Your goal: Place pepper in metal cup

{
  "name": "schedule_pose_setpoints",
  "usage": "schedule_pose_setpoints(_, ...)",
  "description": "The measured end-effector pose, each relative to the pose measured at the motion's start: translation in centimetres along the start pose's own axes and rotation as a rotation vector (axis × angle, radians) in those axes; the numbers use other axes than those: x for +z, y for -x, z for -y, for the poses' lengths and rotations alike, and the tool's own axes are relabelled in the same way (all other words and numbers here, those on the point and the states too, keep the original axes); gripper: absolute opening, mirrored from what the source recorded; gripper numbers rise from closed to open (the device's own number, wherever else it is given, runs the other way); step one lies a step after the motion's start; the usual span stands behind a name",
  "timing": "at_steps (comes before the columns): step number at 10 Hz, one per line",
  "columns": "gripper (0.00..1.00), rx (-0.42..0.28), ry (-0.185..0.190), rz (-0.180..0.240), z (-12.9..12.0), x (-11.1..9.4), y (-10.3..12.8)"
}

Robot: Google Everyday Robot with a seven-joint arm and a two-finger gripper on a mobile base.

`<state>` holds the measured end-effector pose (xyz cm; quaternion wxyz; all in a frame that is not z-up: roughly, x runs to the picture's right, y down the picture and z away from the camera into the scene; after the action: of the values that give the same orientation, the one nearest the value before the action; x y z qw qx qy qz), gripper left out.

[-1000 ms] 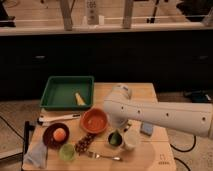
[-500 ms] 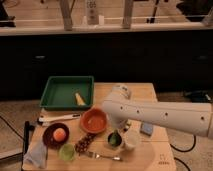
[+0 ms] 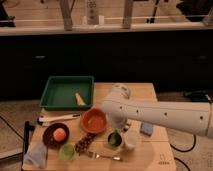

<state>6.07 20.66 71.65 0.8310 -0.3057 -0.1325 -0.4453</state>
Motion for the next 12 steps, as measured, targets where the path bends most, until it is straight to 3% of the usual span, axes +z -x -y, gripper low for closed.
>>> schedule_pose_setpoints(12,0.0,0.002,-0.006,0.002,-0.17,-0.57,0.18)
